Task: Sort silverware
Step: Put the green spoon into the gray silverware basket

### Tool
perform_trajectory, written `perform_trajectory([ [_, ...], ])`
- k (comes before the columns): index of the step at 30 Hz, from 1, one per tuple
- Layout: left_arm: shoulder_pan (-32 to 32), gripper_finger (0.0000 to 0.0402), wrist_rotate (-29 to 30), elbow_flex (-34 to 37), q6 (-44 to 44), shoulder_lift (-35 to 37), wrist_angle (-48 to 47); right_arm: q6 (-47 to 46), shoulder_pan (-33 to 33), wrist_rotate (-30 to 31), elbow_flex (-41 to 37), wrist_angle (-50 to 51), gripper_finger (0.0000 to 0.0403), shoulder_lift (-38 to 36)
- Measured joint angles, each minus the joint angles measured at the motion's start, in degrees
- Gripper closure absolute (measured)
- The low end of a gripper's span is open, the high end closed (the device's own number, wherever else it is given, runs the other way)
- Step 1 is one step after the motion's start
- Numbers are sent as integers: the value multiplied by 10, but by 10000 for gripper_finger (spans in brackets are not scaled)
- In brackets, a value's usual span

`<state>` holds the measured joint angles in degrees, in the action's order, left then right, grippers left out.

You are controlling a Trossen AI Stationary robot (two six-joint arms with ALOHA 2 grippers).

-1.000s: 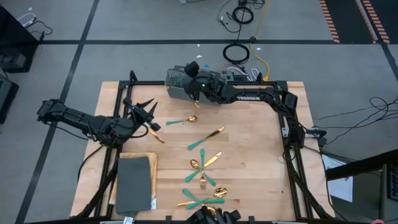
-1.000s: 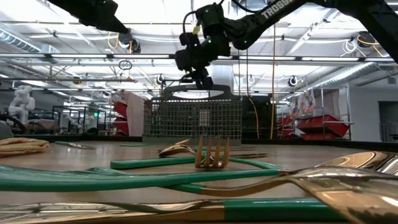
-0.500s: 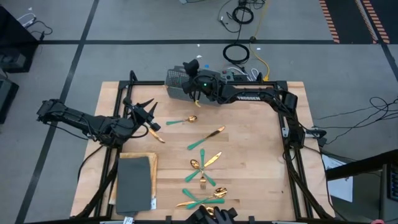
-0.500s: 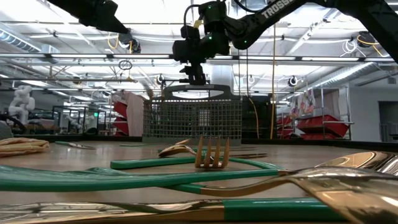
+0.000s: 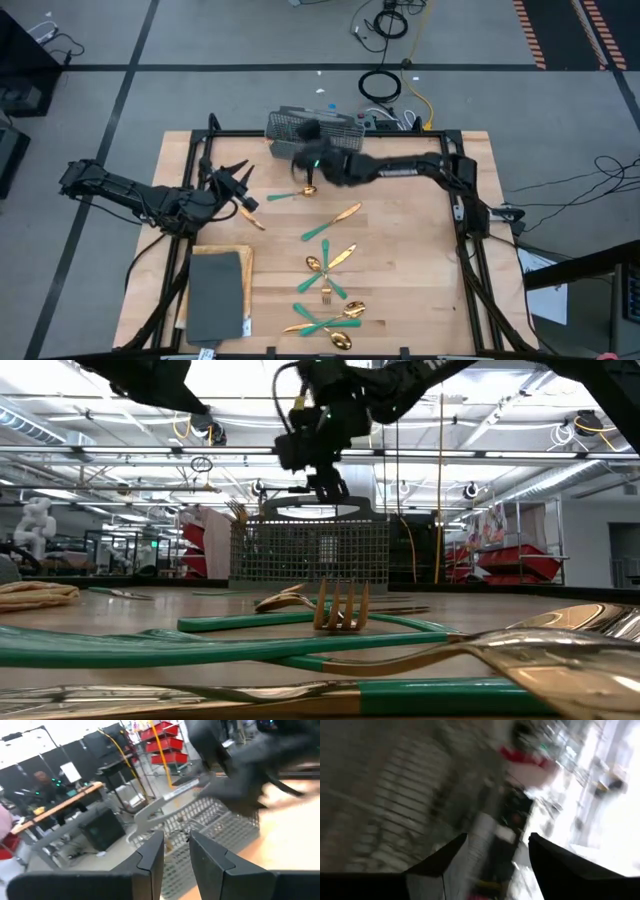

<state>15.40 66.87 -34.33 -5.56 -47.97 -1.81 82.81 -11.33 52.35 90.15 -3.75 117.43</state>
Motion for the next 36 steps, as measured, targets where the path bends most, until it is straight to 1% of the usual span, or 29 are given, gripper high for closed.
perform_trajectory([
  [1,0,303,-10,0,8,0,-8,-42,12,-22,0,45,206,0],
  [3,0,303,-22,0,24,0,-27,-138,36,-85,0,129,206,0],
  [5,0,303,-24,0,50,0,-49,-230,54,-173,0,199,206,0],
  [6,0,303,-24,0,60,0,-60,-265,61,-219,0,217,206,0],
  [7,0,303,-24,0,68,0,-69,-291,63,-263,-1,224,206,1],
  [8,0,303,-24,0,73,0,-77,-309,63,-294,-1,224,206,1],
  [9,0,303,-24,0,79,0,-83,-319,60,-312,-1,218,206,2],
  [11,0,303,-24,0,83,0,-85,-337,46,-321,0,207,206,4],
  [13,0,303,-29,0,85,0,-85,-393,26,-347,0,207,206,4],
  [17,0,303,-50,0,112,0,-91,-635,-16,-497,0,227,206,4],
  [20,0,303,-56,0,113,0,-100,-782,-39,-554,0,263,206,4],
  [22,0,303,-56,0,113,0,-99,-828,-50,-574,0,301,206,4],
  [25,0,303,-57,0,114,0,-99,-858,-56,-574,-6,336,206,4],
  [29,0,303,-69,0,128,0,-99,-884,-54,-572,-34,320,206,5],
  [33,0,303,-69,0,128,0,-99,-913,-56,-554,-59,281,206,5],
  [36,0,303,-69,0,128,0,-99,-930,-60,-550,-65,262,206,5],
])
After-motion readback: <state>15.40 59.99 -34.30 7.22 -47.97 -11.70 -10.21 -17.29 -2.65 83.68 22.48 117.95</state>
